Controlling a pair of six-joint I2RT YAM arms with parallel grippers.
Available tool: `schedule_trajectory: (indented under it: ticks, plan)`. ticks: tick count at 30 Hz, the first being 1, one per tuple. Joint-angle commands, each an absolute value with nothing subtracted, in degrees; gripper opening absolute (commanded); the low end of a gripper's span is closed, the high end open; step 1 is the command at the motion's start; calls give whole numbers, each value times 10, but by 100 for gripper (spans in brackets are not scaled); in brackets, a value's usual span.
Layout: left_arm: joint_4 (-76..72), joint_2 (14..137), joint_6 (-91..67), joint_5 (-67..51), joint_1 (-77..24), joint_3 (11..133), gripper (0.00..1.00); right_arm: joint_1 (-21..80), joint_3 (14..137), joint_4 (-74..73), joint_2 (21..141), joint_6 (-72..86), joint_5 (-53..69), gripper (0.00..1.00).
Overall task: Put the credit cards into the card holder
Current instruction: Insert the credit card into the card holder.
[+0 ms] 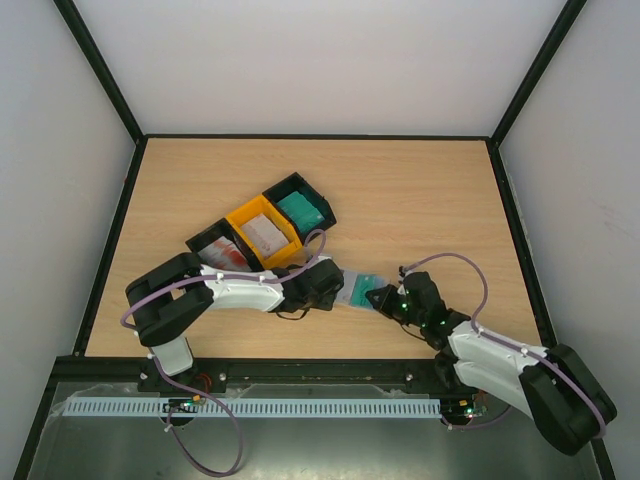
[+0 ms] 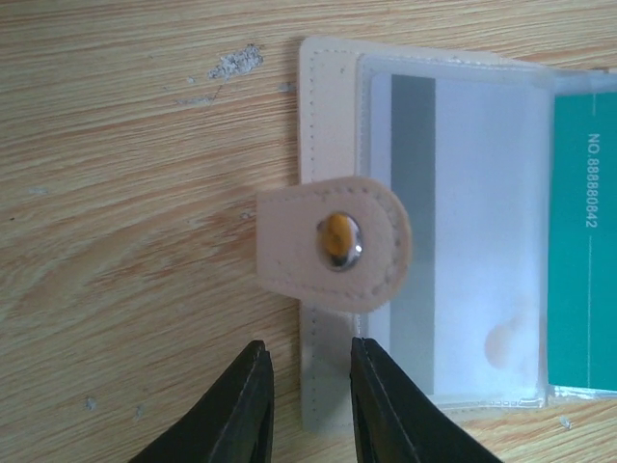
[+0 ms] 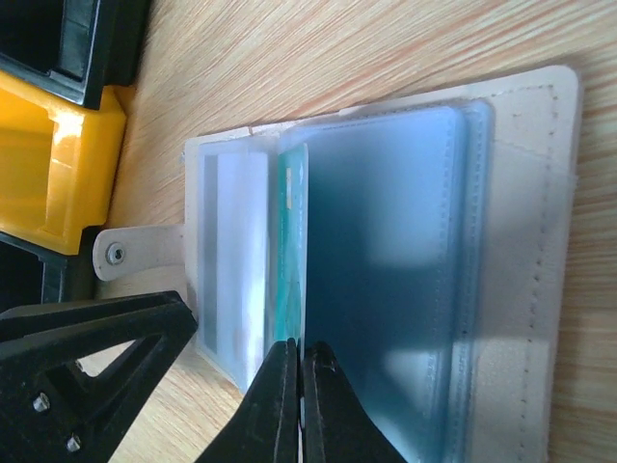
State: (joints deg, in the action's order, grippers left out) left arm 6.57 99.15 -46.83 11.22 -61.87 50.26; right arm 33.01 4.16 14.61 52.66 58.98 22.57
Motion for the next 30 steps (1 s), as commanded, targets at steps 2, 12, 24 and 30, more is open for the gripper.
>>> schedule_trajectory:
  ticks: [2, 12, 24, 30]
  plan:
    - [82, 1004, -472, 115, -628, 504, 27, 329, 27, 213, 570, 595, 230, 2]
    - [98, 997, -479, 131, -629, 503, 33, 329, 27, 199, 496, 605, 218, 2]
    - [95, 993, -484, 134, -629, 500, 40, 329, 32, 220, 531, 599, 224, 2]
    - [93, 996, -484, 130, -629, 500, 40, 329, 41, 279, 598, 612, 243, 2]
